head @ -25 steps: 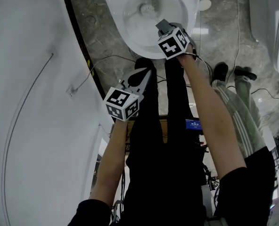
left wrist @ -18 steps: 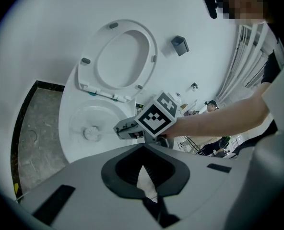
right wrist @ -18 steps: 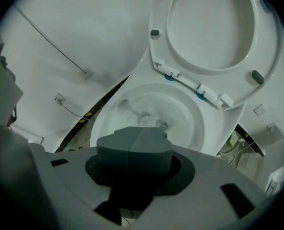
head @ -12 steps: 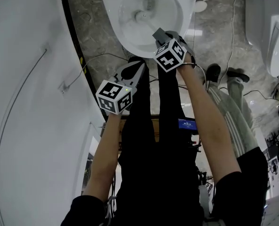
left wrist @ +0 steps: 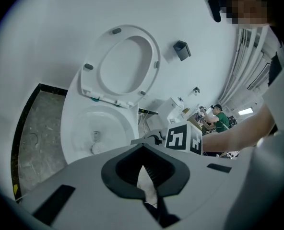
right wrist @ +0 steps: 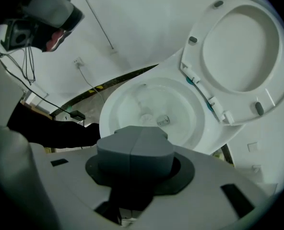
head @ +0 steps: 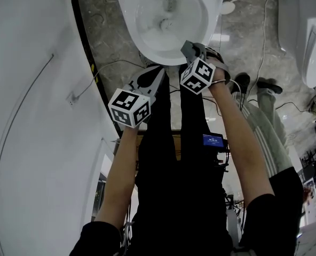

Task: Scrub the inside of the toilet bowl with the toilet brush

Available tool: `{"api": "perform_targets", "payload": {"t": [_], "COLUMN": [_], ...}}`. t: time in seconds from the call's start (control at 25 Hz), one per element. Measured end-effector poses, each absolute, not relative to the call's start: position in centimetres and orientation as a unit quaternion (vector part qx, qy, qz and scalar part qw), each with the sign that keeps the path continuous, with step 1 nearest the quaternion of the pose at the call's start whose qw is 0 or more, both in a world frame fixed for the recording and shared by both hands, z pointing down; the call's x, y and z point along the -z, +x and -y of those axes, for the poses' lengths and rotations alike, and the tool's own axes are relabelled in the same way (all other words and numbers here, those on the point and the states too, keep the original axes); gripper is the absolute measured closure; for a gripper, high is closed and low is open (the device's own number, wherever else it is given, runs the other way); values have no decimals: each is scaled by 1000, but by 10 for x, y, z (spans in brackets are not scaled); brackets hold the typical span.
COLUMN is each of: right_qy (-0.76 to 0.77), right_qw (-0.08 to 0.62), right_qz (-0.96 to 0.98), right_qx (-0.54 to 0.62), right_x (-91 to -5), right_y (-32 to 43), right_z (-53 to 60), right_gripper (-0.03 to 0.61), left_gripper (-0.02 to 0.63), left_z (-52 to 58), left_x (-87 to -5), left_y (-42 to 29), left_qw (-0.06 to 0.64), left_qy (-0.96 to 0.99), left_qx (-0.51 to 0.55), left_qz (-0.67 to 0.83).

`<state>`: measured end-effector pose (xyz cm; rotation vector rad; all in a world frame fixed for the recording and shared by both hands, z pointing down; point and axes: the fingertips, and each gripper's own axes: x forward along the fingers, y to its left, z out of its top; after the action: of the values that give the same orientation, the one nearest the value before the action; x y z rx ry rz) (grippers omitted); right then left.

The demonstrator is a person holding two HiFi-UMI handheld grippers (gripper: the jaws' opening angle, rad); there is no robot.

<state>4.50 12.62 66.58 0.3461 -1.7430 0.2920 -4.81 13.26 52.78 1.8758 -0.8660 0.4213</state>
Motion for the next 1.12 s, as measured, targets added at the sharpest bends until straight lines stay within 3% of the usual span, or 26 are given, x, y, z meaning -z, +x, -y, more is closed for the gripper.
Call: {"api": "perform_targets", "payload": {"t": [0.56,1.12], "right_qy": [71,53], "right_qw": [675,683], "right_qz": [731,711], "right_qx": [67,160], "right_x": [-670,-667], "right_y": [85,112], "right_z": [-119,-77], "right_gripper": [420,420], "left_gripper": [606,607], "left_z": [-135,-138], "left_x": [-524,-523], "left_y": [-52,-60], "left_qw": [489,492], "left_qy": [778,773], "left_qx": [-178,-173], "left_qz": [354,361]}}
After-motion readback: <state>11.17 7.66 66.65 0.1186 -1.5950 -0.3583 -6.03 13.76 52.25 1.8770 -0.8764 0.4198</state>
